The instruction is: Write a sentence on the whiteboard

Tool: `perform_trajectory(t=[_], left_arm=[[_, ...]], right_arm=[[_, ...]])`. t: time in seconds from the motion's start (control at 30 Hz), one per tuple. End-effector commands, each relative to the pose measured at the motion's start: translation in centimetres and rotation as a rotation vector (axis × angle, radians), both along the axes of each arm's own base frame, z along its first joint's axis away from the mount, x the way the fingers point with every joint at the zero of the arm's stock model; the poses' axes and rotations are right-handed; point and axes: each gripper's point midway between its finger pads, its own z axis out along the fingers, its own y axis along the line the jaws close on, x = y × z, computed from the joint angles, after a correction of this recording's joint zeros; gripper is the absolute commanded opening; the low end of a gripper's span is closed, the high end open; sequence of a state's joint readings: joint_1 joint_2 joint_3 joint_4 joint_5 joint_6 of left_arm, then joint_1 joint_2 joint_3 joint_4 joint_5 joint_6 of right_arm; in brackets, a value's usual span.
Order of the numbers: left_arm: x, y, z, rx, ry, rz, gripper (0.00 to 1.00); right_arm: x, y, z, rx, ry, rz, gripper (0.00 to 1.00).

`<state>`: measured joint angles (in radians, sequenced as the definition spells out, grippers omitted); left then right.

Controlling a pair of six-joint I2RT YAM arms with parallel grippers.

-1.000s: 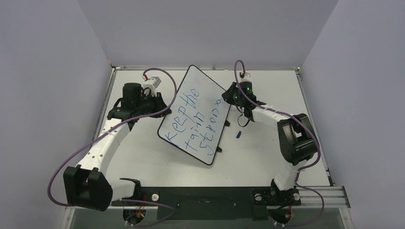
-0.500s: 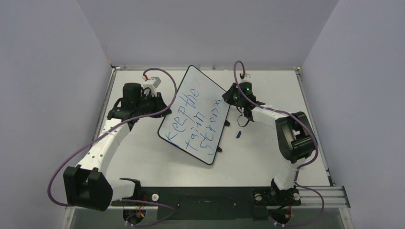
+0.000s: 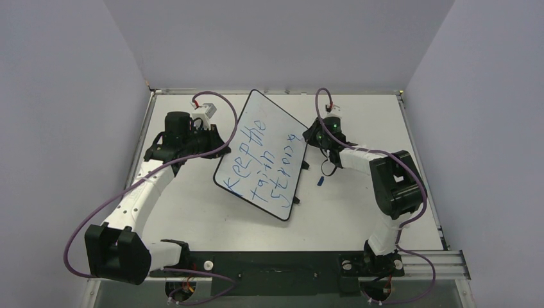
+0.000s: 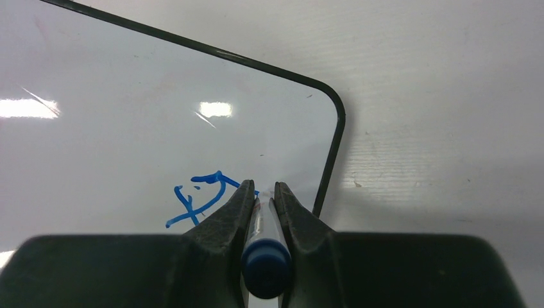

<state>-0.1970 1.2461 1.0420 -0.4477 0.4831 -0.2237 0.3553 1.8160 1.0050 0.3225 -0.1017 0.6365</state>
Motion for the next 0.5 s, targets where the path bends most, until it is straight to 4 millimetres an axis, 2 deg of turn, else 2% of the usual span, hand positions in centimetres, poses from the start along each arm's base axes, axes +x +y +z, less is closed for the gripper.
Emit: perform_trajectory(t=[0.0, 0.2, 0.47], left_arm=[[-0.9, -1.2, 0.8, -0.003, -0.055, -0.088, 0.0], [-0.9, -1.2, 0.9, -0.003, -0.057, -0.09, 0.0], [-1.0, -1.2, 1.0, -0.003, -0.062, -0.089, 0.0]], right_arm=[[-1.6, -0.1, -1.3, -0.025, 0.035, 0.022, 0.0], [-2.6, 0.2, -1.1, -0.016, 0.039, 0.034, 0.0], [-4.3, 2.7, 0.1, 0.003, 0.026, 0.095, 0.0]])
